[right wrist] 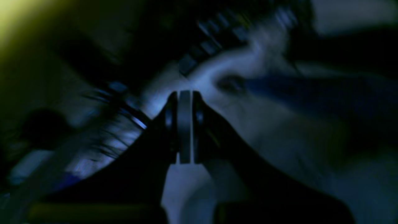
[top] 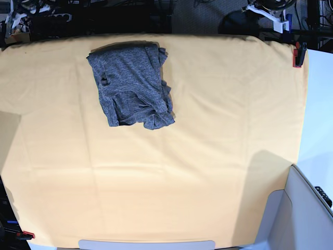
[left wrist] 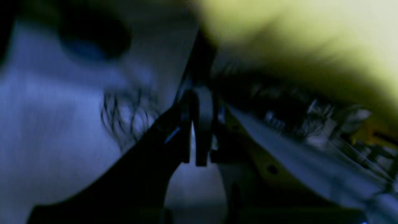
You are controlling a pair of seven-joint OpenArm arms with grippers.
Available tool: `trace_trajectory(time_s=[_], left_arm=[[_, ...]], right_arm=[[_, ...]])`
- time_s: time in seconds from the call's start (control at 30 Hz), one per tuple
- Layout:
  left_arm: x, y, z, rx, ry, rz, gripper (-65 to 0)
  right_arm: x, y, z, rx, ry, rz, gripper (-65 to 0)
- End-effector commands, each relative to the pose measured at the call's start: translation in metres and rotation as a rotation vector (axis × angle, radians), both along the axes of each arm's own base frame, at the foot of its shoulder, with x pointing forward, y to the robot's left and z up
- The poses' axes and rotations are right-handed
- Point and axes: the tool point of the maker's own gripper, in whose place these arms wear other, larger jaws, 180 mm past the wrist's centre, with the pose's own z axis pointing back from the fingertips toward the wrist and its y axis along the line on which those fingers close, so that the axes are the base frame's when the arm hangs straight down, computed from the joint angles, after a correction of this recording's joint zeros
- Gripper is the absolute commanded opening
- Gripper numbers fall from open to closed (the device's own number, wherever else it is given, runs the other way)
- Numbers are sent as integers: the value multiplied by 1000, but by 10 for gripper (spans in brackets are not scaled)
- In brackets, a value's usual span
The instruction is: Fold the T-shirt properly
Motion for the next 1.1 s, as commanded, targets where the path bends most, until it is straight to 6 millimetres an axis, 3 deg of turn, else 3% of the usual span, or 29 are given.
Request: trace_trajectory(time_s=[0.0, 0.13, 0.27, 0.37, 0.47, 0.57, 0.63, 0.73, 0.83, 0.93, 1.07], left_arm=[[-10, 6, -11, 6, 32, 40, -650], [-59, -1, -76, 17, 211, 161, -650], [-75, -4, -140, 122, 305, 142, -650], [-61, -10, -169, 229, 286, -26, -650], [-37, -14, -181, 319, 200, -183, -650], [-28, -10, -187, 401, 163, -351, -650], [-24, -11, -189, 427, 147, -444, -650], [-16, -12, -189, 439, 134, -525, -650], [-16, -16, -190, 437, 128, -574, -650], [-16, -18, -190, 434, 125, -585, -650], [-15, -41, -193, 400, 114, -582, -650]], right_arm=[[-6, 1, -10, 3, 26, -21, -650], [-44, 38, -74, 148, 193, -140, -650], [-55, 87, -150, 310, 281, -216, -650], [-39, 105, -199, 246, 279, -39, -650], [5, 138, -232, 154, 162, 423, -650], [35, 190, -242, 171, 15, 868, -650], [44, 209, -243, 190, -22, 978, -650], [61, 206, -243, 153, -9, 972, -650], [65, 224, -243, 175, -22, 978, -650], [66, 229, -243, 180, -28, 974, -650], [65, 236, -242, 191, -30, 973, -650]])
